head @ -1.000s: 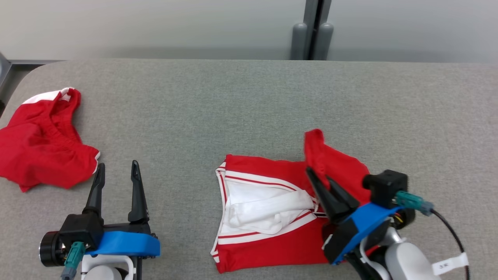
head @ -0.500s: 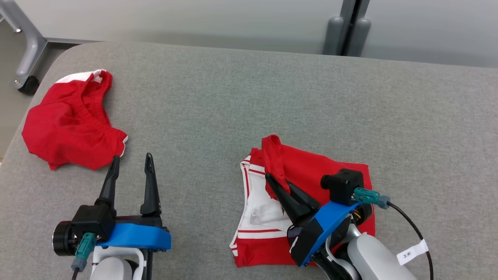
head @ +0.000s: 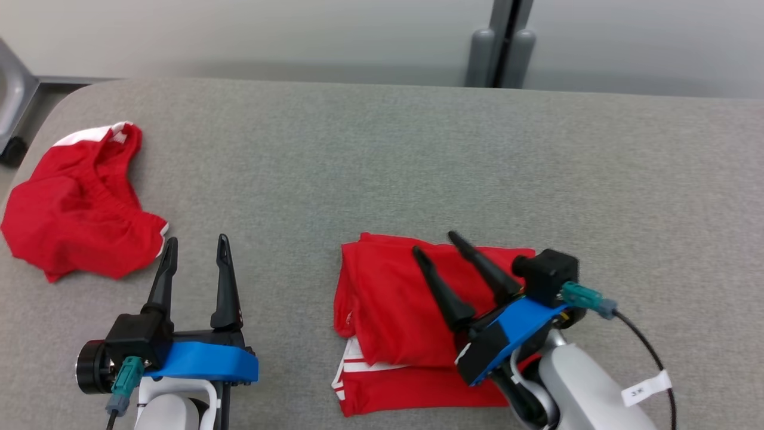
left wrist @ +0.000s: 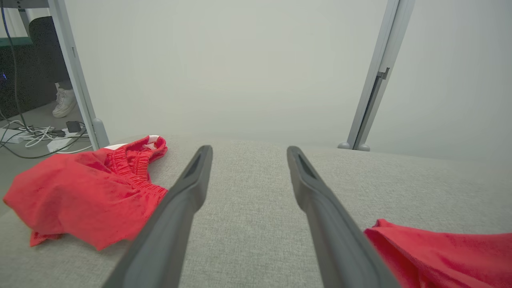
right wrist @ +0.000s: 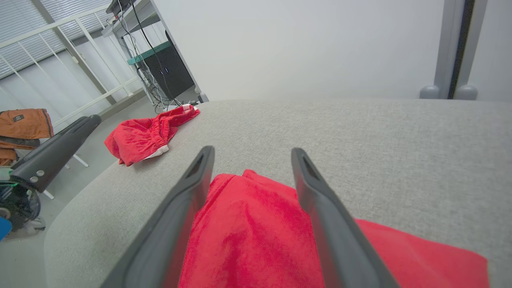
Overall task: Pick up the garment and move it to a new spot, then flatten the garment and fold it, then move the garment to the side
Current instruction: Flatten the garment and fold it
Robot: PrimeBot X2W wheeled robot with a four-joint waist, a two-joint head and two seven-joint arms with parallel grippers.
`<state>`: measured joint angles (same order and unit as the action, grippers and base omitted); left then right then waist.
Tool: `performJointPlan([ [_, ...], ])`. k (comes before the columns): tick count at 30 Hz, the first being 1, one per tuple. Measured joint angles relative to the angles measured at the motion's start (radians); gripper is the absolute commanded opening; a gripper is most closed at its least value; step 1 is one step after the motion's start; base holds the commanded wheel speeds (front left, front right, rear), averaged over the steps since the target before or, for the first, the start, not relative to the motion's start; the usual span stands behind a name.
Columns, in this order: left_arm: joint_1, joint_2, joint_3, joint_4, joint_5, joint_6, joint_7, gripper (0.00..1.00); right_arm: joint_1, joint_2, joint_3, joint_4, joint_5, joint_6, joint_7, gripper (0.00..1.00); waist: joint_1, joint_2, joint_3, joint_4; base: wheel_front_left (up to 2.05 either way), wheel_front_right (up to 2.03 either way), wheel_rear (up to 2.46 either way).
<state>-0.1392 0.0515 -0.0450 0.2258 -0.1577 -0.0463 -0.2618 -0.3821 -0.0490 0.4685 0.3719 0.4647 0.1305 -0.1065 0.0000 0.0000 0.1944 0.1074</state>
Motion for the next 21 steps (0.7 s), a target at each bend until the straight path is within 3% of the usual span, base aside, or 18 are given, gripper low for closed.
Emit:
performJointPlan([
  [11,0.037,0.0,0.003,0.002,0.01,-0.004,0.0,1.0,0.116,-0.025,-0.253,-0.129,-0.159,0.0,-0.065,1.0,0.0,0.0,-0.056,-0.082,0.0,0.0,0.0],
  [21,0.069,0.0,0.002,0.004,0.024,-0.006,0.0,1.0,0.279,-0.014,-0.434,-0.262,-0.229,0.0,-0.07,1.0,0.0,0.0,-0.092,-0.101,0.0,0.0,0.0],
])
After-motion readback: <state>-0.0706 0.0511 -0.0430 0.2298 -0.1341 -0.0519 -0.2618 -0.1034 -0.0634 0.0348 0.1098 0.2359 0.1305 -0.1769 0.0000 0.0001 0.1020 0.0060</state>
